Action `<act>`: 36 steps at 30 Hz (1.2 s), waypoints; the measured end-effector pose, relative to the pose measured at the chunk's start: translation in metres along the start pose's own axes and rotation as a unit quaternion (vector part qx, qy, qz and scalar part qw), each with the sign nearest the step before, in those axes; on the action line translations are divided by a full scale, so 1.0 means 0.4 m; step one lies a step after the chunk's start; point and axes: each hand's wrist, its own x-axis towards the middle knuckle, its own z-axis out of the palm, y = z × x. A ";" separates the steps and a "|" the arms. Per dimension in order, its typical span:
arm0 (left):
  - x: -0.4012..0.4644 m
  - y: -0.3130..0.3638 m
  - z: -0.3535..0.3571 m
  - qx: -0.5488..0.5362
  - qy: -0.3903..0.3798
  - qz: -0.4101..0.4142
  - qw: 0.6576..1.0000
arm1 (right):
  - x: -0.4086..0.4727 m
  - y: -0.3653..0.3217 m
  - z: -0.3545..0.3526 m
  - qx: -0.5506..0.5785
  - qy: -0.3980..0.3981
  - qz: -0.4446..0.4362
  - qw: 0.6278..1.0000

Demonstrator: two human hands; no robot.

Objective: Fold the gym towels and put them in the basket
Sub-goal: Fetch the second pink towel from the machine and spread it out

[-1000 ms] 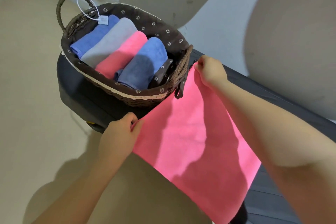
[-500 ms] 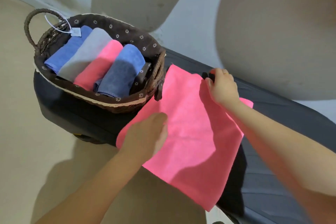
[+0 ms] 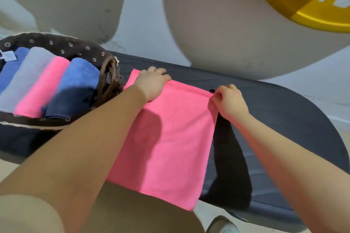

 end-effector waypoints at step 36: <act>0.225 0.140 -0.058 -0.502 0.142 -0.206 0.828 | 0.200 0.296 -0.198 0.037 0.128 0.132 0.982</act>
